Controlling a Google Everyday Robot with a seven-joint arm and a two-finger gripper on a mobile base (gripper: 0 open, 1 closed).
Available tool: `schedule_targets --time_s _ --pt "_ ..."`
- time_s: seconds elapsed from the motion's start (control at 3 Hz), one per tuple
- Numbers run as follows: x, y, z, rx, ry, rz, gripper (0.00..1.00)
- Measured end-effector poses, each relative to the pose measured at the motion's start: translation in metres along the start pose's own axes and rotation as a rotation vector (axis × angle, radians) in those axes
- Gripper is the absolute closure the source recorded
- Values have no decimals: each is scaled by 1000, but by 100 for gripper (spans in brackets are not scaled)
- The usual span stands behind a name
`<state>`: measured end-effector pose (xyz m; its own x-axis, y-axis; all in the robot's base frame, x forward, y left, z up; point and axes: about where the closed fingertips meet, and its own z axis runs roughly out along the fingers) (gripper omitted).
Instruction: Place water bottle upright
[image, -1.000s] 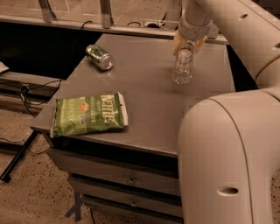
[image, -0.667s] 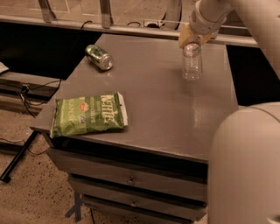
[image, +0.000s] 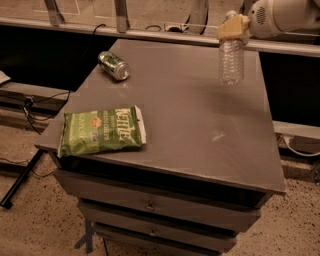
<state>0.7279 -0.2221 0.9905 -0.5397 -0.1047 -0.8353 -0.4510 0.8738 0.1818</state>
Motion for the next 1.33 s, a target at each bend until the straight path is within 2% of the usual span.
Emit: schedule_targets --time_s 0.33,0.67,1.0,1.33 --pt "10 1 -34 -91 -116 -32 100" --pt "36 10 -58 -177 -180 -105 100" --pt "59 27 -69 -289 -252 -210 100" --pt "65 59 -73 -435 -408 -368 100"
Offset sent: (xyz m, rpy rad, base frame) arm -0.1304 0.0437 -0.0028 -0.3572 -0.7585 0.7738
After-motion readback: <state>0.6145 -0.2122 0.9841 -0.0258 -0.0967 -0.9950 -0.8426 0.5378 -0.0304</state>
